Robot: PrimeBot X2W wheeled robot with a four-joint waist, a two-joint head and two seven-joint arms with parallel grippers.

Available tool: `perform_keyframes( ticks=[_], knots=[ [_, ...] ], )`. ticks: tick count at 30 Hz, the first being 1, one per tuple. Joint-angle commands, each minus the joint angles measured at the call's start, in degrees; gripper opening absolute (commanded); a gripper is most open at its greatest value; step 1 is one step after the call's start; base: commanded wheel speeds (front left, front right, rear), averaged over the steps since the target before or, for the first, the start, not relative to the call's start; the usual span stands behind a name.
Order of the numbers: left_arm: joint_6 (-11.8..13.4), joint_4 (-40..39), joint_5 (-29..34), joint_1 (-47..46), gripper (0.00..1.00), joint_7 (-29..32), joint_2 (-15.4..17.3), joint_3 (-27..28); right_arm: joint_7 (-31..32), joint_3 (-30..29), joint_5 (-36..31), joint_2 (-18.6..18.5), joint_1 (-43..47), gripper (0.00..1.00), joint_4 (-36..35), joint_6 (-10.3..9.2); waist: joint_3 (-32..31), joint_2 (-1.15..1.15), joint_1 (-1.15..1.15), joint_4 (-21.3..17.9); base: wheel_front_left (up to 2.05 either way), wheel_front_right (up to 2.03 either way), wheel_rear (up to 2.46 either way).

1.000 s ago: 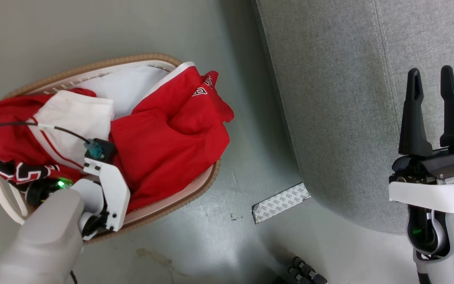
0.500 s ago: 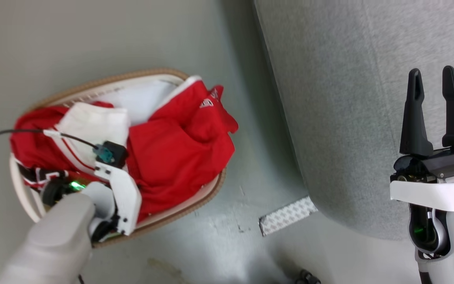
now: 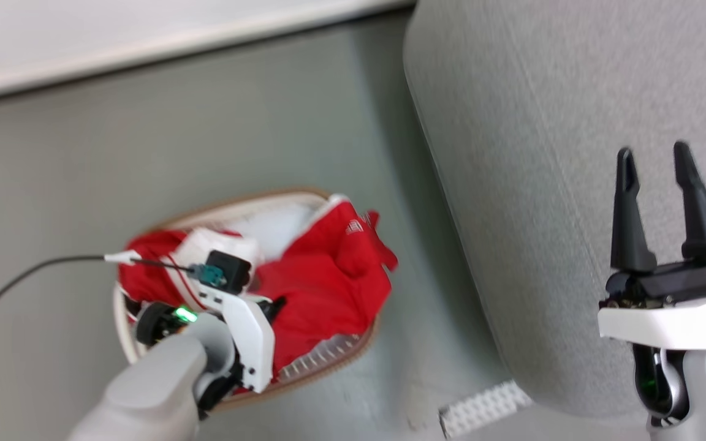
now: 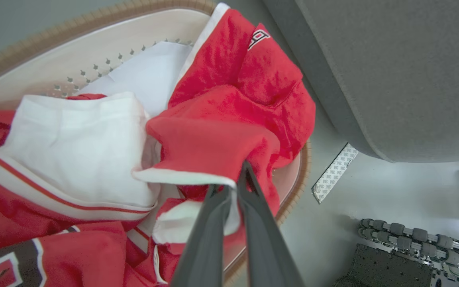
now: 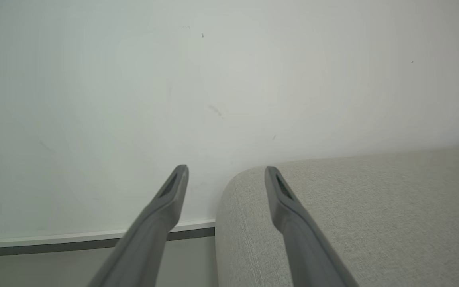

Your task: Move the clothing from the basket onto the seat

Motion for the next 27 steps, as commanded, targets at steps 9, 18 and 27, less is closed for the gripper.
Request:
perform_keyframes(
  ticks=[9,18,27],
  knots=[
    [0.1,-3.4,-4.5,3.8,0.00,-11.6,-2.2,-2.1,0.0,-0.2,-3.0,-1.1,4.9,1.00,2.5,-0.12,-16.0,0.00,0.00,6.7,0.00,0.00,0.00],
    [0.2,-8.3,-3.5,2.7,0.00,-17.5,-2.4,-1.0,0.0,0.4,-1.7,-2.7,8.8,1.00,4.0,-0.12,-23.2,0.00,0.00,10.0,0.00,0.00,0.00],
    [3.3,-19.5,-0.2,2.0,0.00,-18.1,-0.4,4.1,0.0,2.5,0.7,-3.8,10.6,1.00,4.6,-0.12,-28.3,0.00,0.00,11.6,0.00,0.00,0.00]
  ],
)
